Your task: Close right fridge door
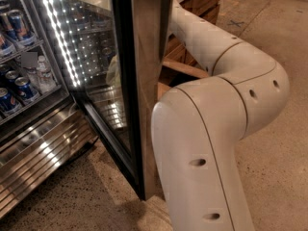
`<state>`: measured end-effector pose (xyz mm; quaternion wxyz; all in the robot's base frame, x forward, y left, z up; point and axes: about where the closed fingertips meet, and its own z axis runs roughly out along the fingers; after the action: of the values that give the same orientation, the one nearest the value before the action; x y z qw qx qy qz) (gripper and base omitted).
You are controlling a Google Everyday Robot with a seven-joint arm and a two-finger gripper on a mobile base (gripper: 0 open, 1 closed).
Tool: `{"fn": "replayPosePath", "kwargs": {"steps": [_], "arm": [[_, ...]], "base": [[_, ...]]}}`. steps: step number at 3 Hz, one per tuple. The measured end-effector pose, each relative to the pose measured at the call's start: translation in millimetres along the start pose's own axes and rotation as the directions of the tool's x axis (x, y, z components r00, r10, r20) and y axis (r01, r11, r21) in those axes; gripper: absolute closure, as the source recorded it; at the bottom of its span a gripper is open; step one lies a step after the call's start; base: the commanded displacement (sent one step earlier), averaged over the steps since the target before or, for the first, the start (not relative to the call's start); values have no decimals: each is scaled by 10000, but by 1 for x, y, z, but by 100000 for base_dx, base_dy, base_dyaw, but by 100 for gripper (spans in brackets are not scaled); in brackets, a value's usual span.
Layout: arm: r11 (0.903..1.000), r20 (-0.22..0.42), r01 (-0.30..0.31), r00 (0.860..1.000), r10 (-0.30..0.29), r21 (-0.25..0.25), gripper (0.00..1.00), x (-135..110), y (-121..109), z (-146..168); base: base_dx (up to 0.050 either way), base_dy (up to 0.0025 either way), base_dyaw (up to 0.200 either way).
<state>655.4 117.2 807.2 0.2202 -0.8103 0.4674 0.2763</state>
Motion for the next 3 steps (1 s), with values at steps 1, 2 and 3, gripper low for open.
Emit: {"fn": "replayPosePath", "kwargs": {"steps": [1,2,3], "arm": [[10000,-2,1,10000,-1,-2,100,1,0,-1],[9978,-373,409,9984,-429,-523,100,-16,-3,15],[9954,-524,562,9968,-604,-769,100,-20,-4,20]], "base": [[0,0,0],[0,0,0],[0,0,0]]}}
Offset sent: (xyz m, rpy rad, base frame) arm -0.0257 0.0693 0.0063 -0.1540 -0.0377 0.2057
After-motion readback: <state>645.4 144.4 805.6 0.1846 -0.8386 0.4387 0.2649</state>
